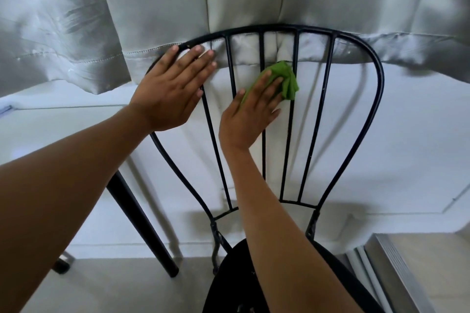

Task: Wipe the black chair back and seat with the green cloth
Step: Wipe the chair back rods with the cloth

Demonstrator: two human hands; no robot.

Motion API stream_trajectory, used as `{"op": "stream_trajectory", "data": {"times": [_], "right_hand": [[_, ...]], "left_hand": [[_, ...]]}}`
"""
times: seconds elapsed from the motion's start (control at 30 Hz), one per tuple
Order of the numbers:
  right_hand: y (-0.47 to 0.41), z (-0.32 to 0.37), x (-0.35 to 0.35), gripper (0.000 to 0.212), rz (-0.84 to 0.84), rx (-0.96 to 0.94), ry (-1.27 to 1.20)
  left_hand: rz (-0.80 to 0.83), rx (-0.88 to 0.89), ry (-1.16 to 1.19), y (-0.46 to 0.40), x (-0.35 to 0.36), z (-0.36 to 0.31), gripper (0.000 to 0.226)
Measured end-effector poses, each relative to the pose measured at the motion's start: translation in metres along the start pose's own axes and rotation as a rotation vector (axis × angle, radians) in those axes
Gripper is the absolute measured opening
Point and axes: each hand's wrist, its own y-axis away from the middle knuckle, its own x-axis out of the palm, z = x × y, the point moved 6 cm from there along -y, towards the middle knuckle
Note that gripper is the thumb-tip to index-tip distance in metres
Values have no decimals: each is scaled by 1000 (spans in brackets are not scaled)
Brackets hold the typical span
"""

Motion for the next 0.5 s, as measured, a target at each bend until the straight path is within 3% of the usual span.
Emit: {"op": "stream_trajectory", "data": {"times": [0.13, 0.27, 0.4, 0.5], "right_hand": [[43, -52, 5, 58, -41, 90, -13], [110, -125, 4, 58, 41, 341, -125], [107, -113, 7, 63, -20, 630, -331], [61, -53, 6, 62, -121, 367, -324]], "left_hand": [[-15, -6, -16, 1, 1, 0, 54], [-29, -6, -11, 1, 0, -1, 53], [-36, -3, -10, 1, -1, -2, 53], [-32, -2, -12, 1, -1, -2, 53]]}}
